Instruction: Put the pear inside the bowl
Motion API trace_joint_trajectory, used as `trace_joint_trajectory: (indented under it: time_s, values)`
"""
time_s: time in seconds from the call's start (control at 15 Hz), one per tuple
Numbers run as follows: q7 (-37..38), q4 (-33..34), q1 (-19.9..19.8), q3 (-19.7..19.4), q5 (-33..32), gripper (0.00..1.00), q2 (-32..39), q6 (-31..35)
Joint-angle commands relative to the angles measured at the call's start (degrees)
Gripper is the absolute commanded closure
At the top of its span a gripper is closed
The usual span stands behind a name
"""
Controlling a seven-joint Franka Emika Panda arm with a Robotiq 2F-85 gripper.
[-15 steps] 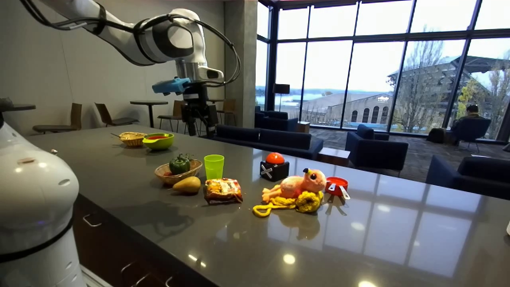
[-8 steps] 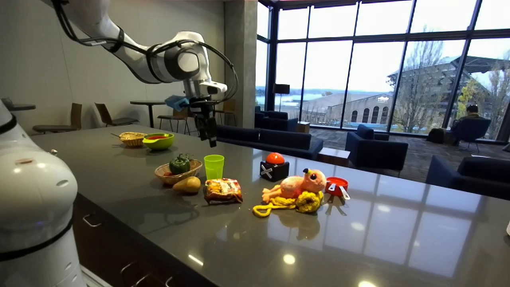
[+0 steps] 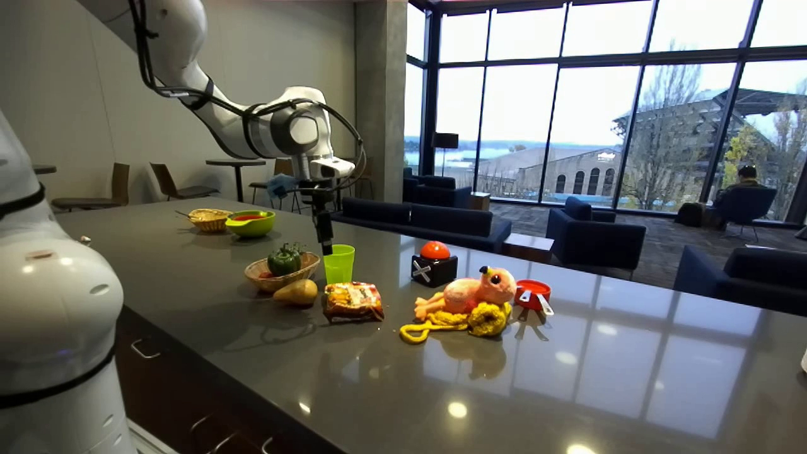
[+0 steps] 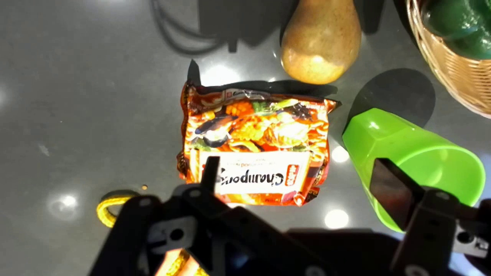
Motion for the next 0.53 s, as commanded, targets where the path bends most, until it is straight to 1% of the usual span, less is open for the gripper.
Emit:
trace_joint_trajectory:
  time_s: [0.0, 0.47]
  values:
    - [4.8, -0.1, 2.0, 1.3, -0.5, 0.0, 1.3, -0.3]
    - [9.2, -1.3, 6.3, 2.6, -0.8, 0.0, 5.7, 0.0]
